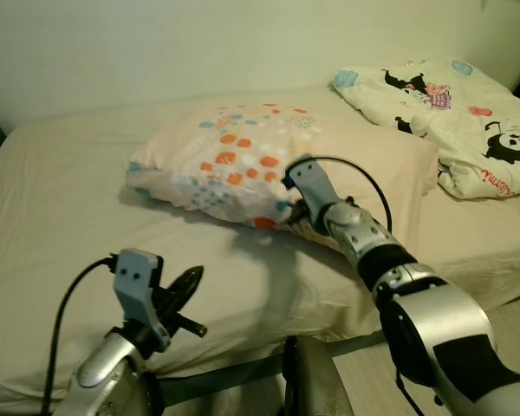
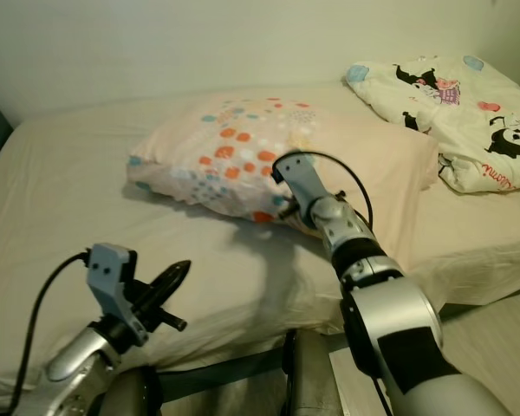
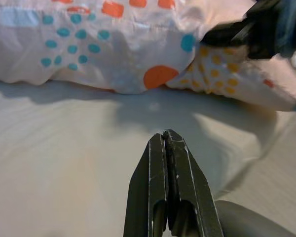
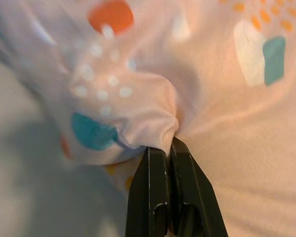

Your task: Clean up the room

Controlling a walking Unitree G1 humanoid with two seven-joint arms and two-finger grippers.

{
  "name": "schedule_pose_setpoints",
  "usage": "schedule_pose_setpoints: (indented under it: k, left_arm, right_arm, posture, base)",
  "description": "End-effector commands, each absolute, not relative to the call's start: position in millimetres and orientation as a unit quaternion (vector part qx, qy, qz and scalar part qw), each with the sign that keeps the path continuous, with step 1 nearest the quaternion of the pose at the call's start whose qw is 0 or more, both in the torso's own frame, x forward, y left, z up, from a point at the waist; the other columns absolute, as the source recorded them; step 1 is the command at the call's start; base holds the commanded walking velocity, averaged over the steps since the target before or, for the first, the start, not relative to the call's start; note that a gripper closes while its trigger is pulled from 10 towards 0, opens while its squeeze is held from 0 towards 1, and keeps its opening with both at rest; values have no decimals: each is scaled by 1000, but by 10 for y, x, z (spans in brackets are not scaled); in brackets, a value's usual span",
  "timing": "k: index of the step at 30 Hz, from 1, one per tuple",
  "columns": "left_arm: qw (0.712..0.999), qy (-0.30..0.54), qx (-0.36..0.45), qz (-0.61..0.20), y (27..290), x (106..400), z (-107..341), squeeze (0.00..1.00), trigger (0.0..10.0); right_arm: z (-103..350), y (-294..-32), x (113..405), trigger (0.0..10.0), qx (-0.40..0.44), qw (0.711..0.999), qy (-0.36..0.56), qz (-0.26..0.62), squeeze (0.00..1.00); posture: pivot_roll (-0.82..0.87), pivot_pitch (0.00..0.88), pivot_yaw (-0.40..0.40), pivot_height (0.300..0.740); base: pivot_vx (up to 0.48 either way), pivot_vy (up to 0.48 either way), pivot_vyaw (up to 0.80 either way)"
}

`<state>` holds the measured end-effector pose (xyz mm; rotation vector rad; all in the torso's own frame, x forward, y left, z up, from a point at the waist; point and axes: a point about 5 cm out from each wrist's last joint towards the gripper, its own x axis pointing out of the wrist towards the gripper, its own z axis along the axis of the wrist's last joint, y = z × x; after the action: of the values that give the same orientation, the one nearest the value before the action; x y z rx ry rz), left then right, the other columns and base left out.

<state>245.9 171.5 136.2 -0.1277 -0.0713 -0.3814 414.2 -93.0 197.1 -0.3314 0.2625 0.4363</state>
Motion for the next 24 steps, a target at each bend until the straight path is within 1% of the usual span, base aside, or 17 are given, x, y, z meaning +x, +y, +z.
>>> schedule_pose_setpoints:
  k: [1,2,3,4,5,6,7,9,10,12,13,15,16,17,18,21,24]
  left_arm:
    - [985,-37,-53,-161,1853,2491,1362,0,10000]
    - [985,-37,-53,-161,1853,2491,1362,0,10000]
    - [987,-40,-51,-149,1894,2506,1372,0,10000]
    - [987,-40,-51,-149,1894,2506,1372,0,10000]
    - [990,-43,-49,-129,1957,2526,1380,0,10000]
    - [990,-43,-49,-129,1957,2526,1380,0,10000]
    - [992,-46,-38,-109,2026,2542,1387,0,10000]
    - [996,-49,-23,-67,2183,2553,1399,0,10000]
    - [996,-49,-23,-67,2183,2553,1399,0,10000]
    - [998,-47,-14,-42,2284,2549,1398,0,10000]
    - [998,-47,-14,-42,2284,2549,1398,0,10000]
    - [999,-42,5,-13,2423,2547,1382,0,10000]
    - [999,-42,5,-13,2423,2547,1382,0,10000]
    - [999,-40,13,-3,2478,2547,1378,0,10000]
    - [999,-40,13,-3,2478,2547,1378,0,10000]
    - [999,-42,20,16,2580,2565,1403,0,10000]
    - [999,-31,20,20,2576,2600,1388,0,10000]
  right_arm:
    - [2280,-567,4129,0,-112,947,87,288,0]
    - [2280,-567,4129,0,-112,947,87,288,0]
    - [2333,-455,4107,0,-96,942,82,311,0]
    - [2333,-455,4107,0,-96,942,82,311,0]
    - [2361,-309,4062,0,-81,932,82,344,0]
    - [2361,-309,4062,0,-81,932,82,344,0]
    - [2365,-170,4007,0,-63,920,88,376,0]
    - [2325,81,3864,0,-35,888,111,445,0]
    - [2325,81,3864,0,-35,888,111,445,0]
    - [2265,193,3763,0,-28,864,130,486,0]
    - [2265,193,3763,0,-28,864,130,486,0]
    - [2162,264,3642,0,-24,839,155,521,0]
    - [2162,264,3642,0,-24,839,155,521,0]
    - [2132,291,3590,0,-16,828,167,535,0]
    - [2132,291,3590,0,-16,828,167,535,0]
    - [2208,391,3446,0,37,803,177,568,0]
    - [2340,391,3435,0,50,805,147,573,0]
  posture:
    - [-29,184,-93,556]
    - [-29,184,-93,556]
    - [-29,184,-93,556]
    - [-29,184,-93,556]
    - [-29,182,-94,556]
    - [-29,182,-94,556]
    - [-26,181,-96,556]
    - [-23,180,-99,556]
    - [-23,180,-99,556]
    - [-22,179,-99,556]
    - [-22,179,-99,556]
    - [-23,180,-99,556]
    - [-23,180,-99,556]
    - [-23,181,-99,556]
    - [-23,181,-99,556]
    - [-21,179,-94,556]
    - [-19,176,-91,556]
  base:
    - [0,0,0]
    - [0,0,0]
    - [0,0,0]
    - [0,0,0]
    - [0,0,0]
    - [0,0,0]
    - [0,0,0]
    - [0,0,0]
    - [0,0,0]
    - [0,0,0]
    - [0,0,0]
    - [0,0,0]
    - [0,0,0]
    - [0,0,0]
    - [0,0,0]
    - [0,0,0]
    - [0,0,0]
